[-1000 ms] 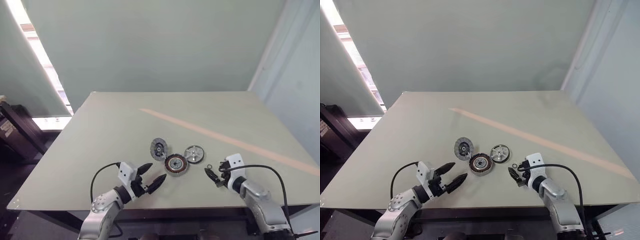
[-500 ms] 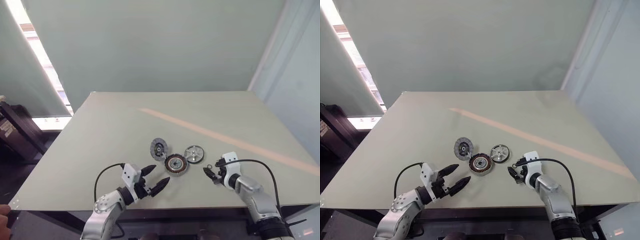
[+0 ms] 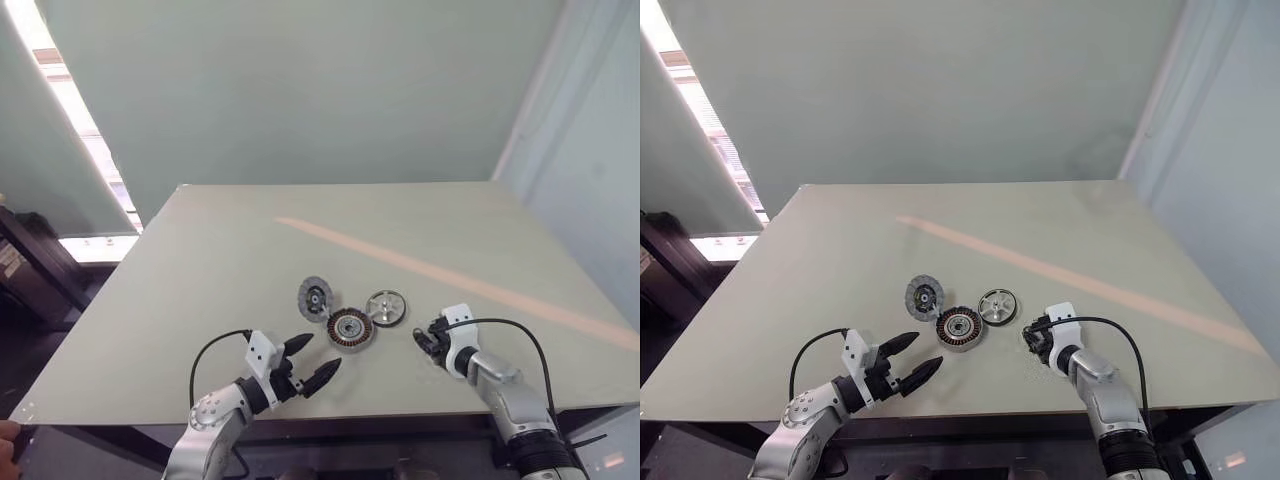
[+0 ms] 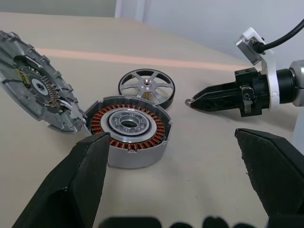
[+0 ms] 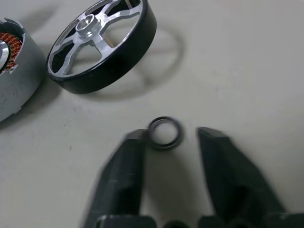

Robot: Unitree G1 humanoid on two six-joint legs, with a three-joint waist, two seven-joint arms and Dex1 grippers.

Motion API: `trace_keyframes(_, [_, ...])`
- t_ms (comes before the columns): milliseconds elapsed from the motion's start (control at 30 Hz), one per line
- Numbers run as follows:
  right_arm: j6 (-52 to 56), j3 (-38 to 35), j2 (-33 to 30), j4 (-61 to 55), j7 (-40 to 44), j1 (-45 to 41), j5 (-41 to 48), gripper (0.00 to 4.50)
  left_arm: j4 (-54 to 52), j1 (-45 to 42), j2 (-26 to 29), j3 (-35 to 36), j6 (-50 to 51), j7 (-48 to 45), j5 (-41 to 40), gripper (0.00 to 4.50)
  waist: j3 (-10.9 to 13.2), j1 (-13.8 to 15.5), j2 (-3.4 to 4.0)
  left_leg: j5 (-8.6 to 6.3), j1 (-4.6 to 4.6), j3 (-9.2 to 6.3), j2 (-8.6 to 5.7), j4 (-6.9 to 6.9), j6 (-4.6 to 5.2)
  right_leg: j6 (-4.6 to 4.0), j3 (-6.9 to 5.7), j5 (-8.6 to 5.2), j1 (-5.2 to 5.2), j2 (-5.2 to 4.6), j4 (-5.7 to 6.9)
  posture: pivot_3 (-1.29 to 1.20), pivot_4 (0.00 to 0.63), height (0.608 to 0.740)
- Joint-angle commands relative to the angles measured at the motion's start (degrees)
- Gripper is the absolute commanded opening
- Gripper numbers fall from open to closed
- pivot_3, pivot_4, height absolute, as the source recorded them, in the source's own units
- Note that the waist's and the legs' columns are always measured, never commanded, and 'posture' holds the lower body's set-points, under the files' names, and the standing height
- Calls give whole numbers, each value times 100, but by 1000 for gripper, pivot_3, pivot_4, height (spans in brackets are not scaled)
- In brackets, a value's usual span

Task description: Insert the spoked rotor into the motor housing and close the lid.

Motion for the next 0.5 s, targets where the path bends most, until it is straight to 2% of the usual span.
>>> trace_keyframes(33, [-67, 22, 21, -57, 40, -72, -21, 695, -246, -52, 24, -31, -79, -2, 5, 4500, 0, -23, 0, 0, 0, 0, 0, 0, 0, 0, 0, 0, 1, 0, 0, 0, 0, 740])
trace_keyframes(100, [-70, 18, 17, -82, 42, -68, -19, 11, -229, -66, 17, -34, -88, -1, 8, 4500, 0, -28, 0, 0, 0, 0, 0, 0, 0, 0, 0, 0, 0, 0, 0, 0, 0, 740])
trace_keyframes(500, [-22, -65, -24, -362, -43, -181, 16, 11, -143, -108, -1, -55, -124, -12, 21, 4500, 0, -27, 1, 0, 0, 0, 0, 0, 0, 0, 1, 0, 0, 0, 0, 0, 0, 740])
